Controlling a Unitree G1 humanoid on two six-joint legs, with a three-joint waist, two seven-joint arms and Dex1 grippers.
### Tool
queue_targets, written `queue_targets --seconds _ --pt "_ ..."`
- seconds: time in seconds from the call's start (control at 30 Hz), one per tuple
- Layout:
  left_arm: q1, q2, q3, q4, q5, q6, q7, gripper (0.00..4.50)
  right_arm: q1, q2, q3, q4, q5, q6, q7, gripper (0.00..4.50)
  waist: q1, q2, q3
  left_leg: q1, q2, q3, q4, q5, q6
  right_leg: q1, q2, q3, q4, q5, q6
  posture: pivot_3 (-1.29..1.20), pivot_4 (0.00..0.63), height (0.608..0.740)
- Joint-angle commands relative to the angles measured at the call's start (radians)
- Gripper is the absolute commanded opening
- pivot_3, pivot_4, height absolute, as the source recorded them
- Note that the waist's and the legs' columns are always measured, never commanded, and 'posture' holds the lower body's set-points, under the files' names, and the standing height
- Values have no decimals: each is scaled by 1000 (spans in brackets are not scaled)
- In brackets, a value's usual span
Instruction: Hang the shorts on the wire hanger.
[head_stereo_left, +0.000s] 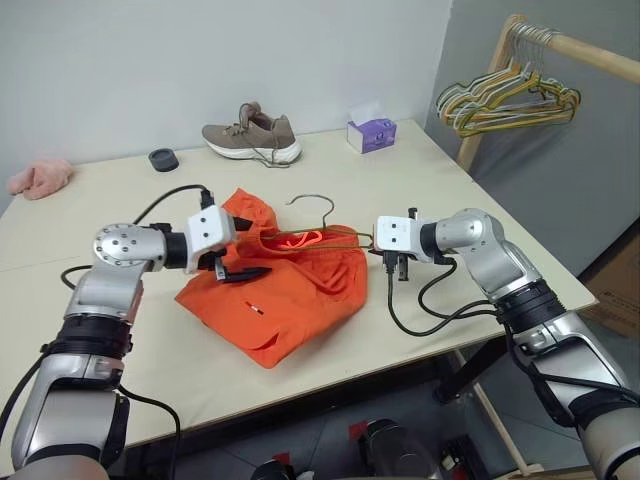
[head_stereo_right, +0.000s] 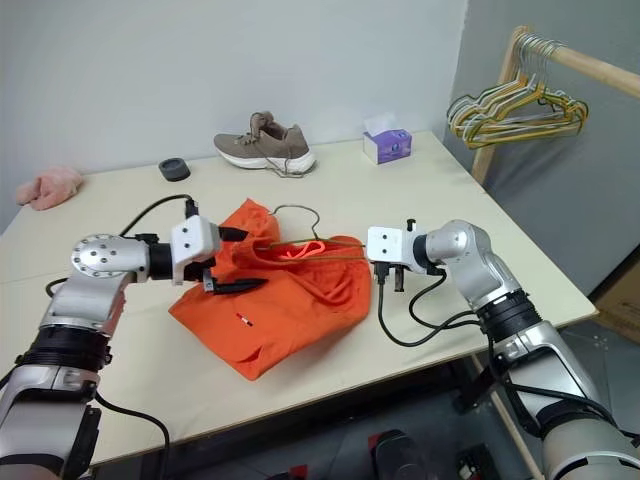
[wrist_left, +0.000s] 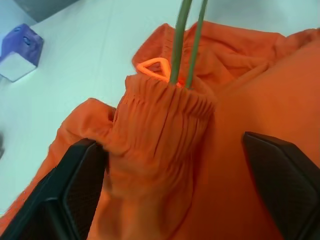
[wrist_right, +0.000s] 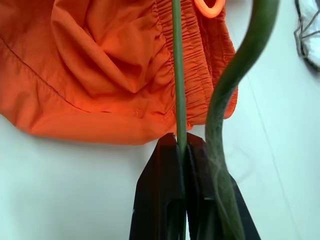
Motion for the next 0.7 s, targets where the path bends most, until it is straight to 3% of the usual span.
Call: queue_targets --seconds 0.03,0.37,0.57,0.7 --pt "-26 0 1 -9 12 -12 4 2968 -16 1 -7 -58 -6 -23 -21 0 -1 0 0 0 0 0 0 0 0 0 0 0 0 0 0 -246 8 740" --pt "-20 -22 13 -19 16 6 41 34 -4 2 20 -97 -47 -55 -33 0 -2 0 0 0 0 0 1 0 0 0 0 0 1 0 0 -246 9 740" --pt "1 -25 24 -27 5 31 50 11 12 -1 23 -120 -43 -60 -23 0 -2 0 0 0 0 0 1 0 0 0 0 0 2 0 0 -247 8 740" --pt "9 -29 61 -20 -14 69 91 0 65 -43 -21 -207 -17 22 1 1006 -1 0 0 1 0 -1 1 0 0 0 0 0 2 0 0 -246 7 740"
